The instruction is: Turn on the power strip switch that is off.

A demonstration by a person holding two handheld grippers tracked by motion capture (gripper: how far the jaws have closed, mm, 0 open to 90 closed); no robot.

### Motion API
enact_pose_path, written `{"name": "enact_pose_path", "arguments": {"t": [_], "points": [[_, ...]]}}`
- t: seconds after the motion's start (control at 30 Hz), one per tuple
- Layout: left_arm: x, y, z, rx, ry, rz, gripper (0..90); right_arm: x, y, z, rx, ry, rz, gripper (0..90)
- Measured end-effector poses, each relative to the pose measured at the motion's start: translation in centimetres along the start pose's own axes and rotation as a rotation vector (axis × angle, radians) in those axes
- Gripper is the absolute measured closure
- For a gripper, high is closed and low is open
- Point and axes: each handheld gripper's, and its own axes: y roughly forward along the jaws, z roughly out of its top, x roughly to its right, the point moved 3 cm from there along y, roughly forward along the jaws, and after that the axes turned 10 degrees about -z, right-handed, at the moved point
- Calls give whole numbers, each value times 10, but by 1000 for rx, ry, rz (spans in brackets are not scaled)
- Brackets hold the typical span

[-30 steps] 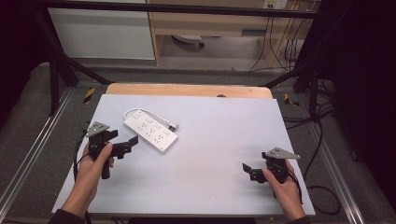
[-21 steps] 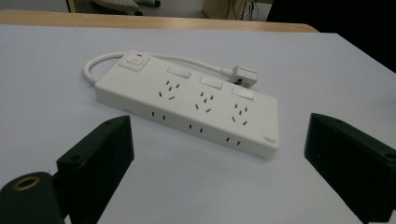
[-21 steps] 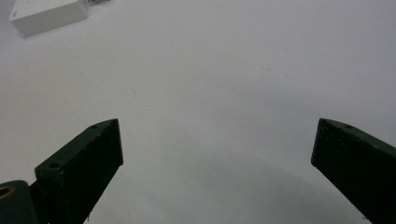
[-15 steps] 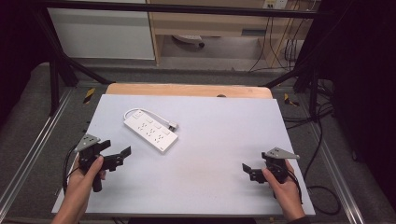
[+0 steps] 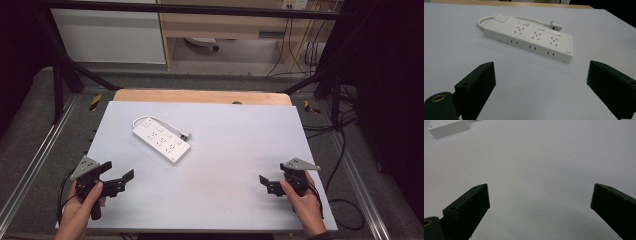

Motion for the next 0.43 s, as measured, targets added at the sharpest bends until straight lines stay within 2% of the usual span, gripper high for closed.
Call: {"name": "enact_pose_path", "arguments": {"t": [0.2,0.33,0.43], "points": [[5,1,-21,-6,8,-14,85,0,1,0,-3,-2,-4,26],[8,6,-34,-38,14,-27,89,1,1,-1,-8,-2,-14,26],[14,12,-37,-60,30,-35,94,3,5,-3,-35,-4,-50,24]]}}
